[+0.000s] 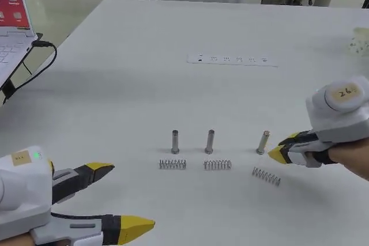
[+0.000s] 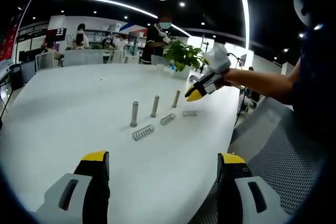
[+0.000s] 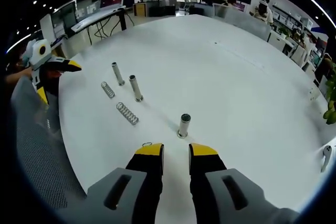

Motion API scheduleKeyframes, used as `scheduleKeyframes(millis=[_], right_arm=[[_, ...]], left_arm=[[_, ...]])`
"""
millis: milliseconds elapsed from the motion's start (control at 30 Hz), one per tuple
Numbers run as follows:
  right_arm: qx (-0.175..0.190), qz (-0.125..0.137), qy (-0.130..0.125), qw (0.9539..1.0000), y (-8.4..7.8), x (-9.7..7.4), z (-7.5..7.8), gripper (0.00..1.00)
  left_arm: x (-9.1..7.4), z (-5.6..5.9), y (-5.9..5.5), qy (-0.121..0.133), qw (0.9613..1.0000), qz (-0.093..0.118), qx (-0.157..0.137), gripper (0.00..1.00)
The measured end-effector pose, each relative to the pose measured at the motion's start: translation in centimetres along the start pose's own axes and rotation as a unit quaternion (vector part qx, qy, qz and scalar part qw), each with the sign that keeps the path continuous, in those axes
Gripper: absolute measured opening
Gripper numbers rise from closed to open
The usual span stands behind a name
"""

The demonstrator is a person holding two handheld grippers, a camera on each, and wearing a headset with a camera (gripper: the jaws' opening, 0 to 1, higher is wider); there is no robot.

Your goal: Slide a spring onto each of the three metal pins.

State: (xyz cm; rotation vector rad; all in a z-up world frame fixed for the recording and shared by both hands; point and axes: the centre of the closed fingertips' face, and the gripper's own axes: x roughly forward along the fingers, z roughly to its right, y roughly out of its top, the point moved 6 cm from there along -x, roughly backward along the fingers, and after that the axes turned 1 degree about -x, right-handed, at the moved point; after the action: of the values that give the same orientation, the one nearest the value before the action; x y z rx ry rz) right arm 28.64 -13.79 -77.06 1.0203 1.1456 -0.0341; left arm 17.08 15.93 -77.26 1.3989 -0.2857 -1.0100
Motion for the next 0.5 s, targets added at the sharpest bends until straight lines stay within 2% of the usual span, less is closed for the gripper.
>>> scheduleKeyframes(millis=[267,500], right_arm=[[-0.014,-0.008,0.024,0.9996,-0.6,-0.1,-1.0,0.18],[-0.024,-0.018,0.035,0.9989,-0.9,0.4,-1.7,0.17]], left_arm=[[0.0,0.0,0.0,0.000,1.0000,0.000,0.000,0.81],[0.0,0.0,0.0,-0.001,1.0000,-0.001,0.000,0.81]])
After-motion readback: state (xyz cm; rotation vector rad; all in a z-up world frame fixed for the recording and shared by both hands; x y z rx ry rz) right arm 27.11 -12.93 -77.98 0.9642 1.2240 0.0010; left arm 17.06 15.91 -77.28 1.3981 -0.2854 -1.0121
